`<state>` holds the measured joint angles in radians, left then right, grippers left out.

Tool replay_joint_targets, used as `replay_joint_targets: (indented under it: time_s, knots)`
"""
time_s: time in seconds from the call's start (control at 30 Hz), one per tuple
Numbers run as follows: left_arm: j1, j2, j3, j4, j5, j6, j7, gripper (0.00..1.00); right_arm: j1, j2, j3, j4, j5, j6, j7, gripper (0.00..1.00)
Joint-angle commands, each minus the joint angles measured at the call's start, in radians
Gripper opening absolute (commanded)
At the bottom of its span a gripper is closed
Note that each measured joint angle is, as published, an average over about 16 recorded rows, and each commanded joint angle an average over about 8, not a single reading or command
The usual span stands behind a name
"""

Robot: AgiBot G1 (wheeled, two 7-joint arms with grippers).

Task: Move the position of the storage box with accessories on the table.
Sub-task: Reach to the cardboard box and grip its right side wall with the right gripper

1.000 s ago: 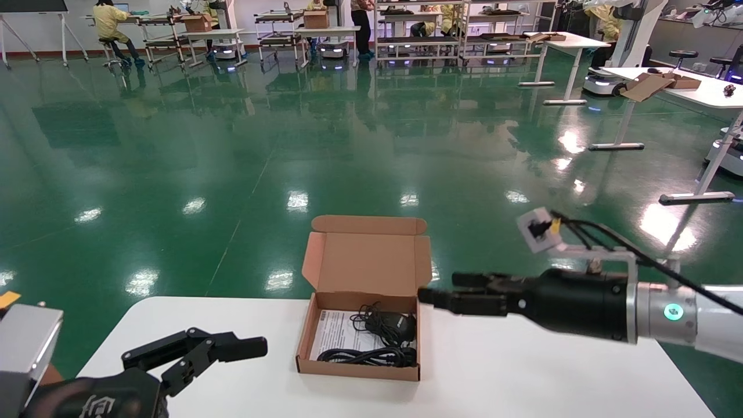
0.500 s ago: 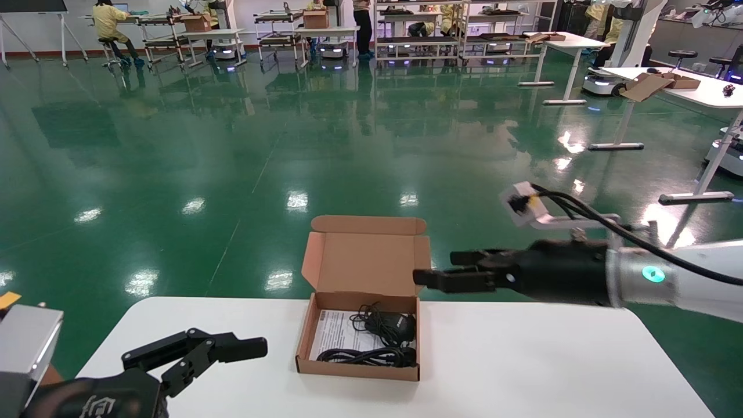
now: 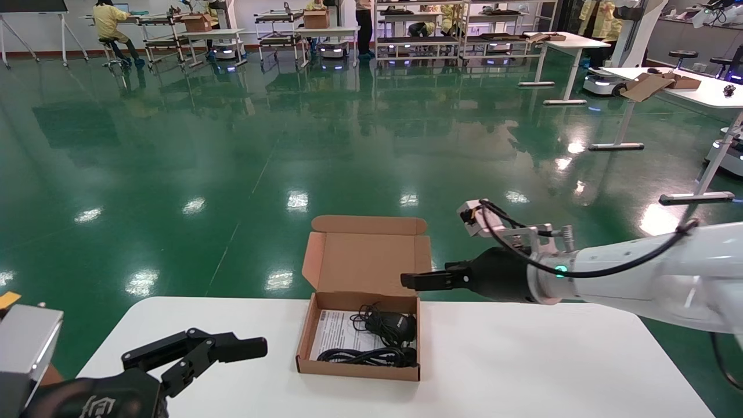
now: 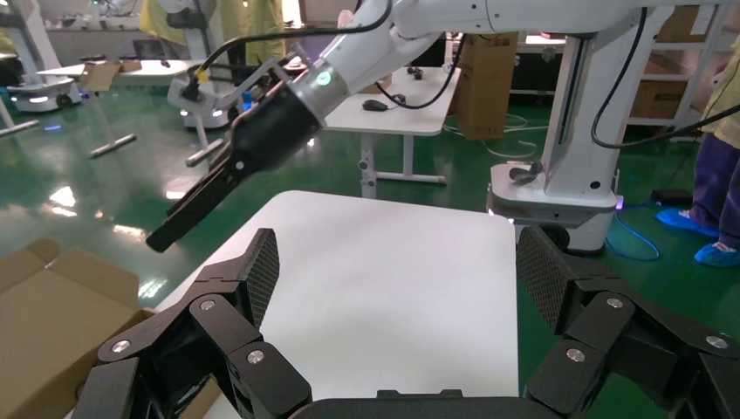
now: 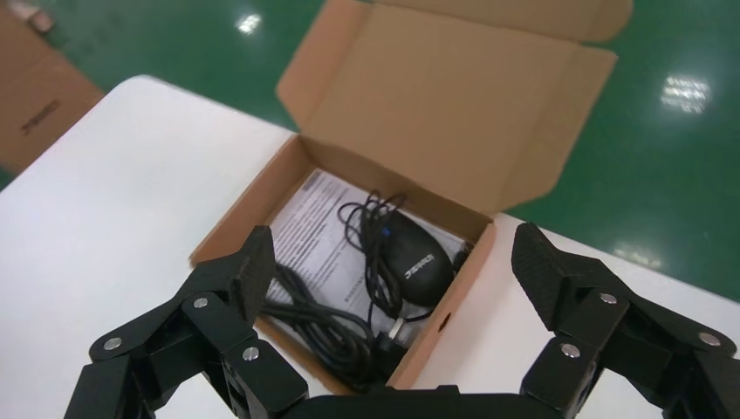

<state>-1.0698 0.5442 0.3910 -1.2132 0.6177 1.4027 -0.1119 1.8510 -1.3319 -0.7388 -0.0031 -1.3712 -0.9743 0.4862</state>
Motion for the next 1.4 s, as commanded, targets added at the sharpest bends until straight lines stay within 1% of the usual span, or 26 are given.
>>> replay_joint_targets:
  time_s: [0.03, 0.23, 0.4, 0.73, 0.9, 1.13, 1.4]
  knots:
    - [0.000, 0.000, 0.000, 0.000, 0.000, 0.000, 0.000, 1.00, -0.001, -0.019, -0.008, -0.010, -0.013, 0.032, 0.034, 1.00]
    - [0.000, 0.000, 0.000, 0.000, 0.000, 0.000, 0.000, 1.00, -0.041, -0.029, -0.027, 0.056, -0.035, 0.134, 0.137, 1.00]
    - [0.000, 0.000, 0.000, 0.000, 0.000, 0.000, 0.000, 1.00, -0.079, -0.031, -0.056, 0.114, -0.059, 0.178, 0.211, 1.00]
    - [0.000, 0.000, 0.000, 0.000, 0.000, 0.000, 0.000, 1.00, -0.151, -0.032, -0.122, 0.193, -0.083, 0.218, 0.351, 1.00]
    - [0.000, 0.000, 0.000, 0.000, 0.000, 0.000, 0.000, 1.00, -0.183, -0.031, -0.153, 0.223, -0.082, 0.232, 0.403, 1.00]
    - [0.000, 0.000, 0.000, 0.000, 0.000, 0.000, 0.000, 1.00, -0.220, -0.029, -0.191, 0.245, -0.078, 0.257, 0.447, 1.00]
    - [0.000, 0.000, 0.000, 0.000, 0.000, 0.000, 0.000, 1.00, -0.251, -0.028, -0.222, 0.254, -0.061, 0.281, 0.472, 1.00]
